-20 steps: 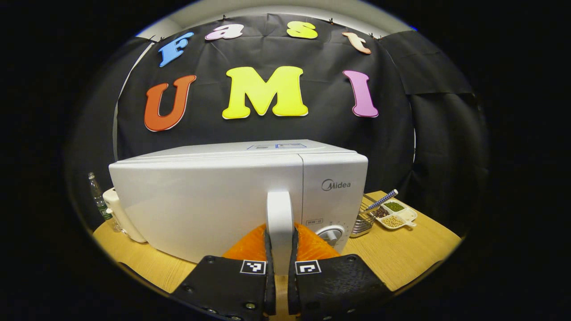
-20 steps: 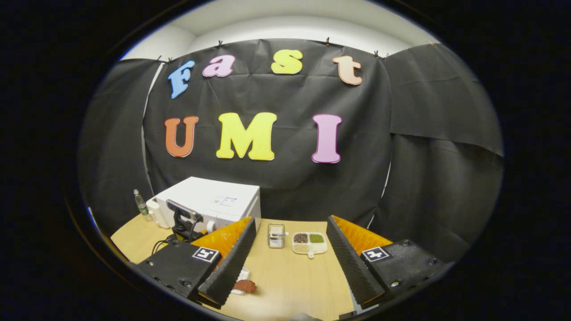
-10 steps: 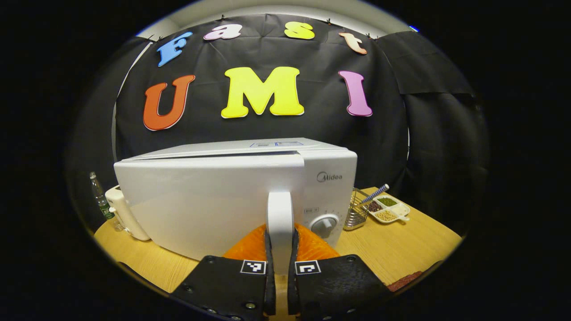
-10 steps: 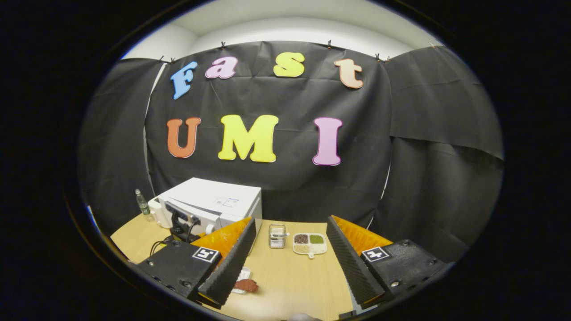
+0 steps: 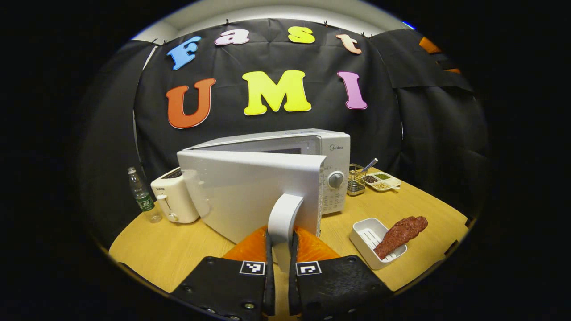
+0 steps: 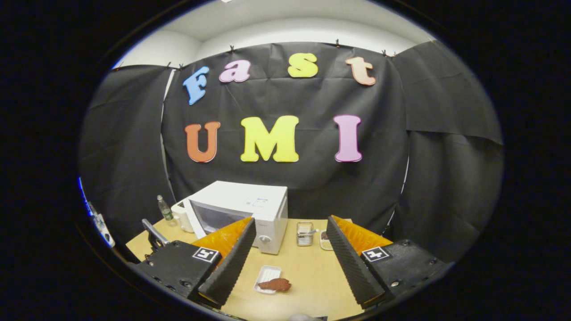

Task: Open the microwave oven with the left hand, put the food in, and close the microwave oven.

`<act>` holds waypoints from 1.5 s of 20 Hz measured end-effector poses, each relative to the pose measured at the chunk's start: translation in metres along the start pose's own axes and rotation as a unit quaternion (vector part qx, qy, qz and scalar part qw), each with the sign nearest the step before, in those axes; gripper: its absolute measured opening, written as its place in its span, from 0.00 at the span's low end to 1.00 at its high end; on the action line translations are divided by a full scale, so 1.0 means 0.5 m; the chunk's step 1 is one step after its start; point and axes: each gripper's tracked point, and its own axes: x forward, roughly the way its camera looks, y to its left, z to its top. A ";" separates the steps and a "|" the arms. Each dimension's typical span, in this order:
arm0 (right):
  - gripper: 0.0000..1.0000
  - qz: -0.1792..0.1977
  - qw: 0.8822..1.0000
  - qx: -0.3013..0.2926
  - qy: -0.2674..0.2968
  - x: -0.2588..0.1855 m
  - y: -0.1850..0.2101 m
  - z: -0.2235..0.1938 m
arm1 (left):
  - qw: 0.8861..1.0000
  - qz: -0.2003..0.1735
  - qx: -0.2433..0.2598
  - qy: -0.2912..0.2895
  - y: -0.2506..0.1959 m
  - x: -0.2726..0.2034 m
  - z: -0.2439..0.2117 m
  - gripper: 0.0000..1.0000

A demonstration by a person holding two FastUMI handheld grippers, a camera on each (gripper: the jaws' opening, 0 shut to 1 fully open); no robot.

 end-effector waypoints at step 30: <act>0.94 0.082 0.996 -0.002 0.026 -0.043 0.215 -0.103 | 0.985 0.170 0.019 0.023 0.423 -0.274 -0.068 0.95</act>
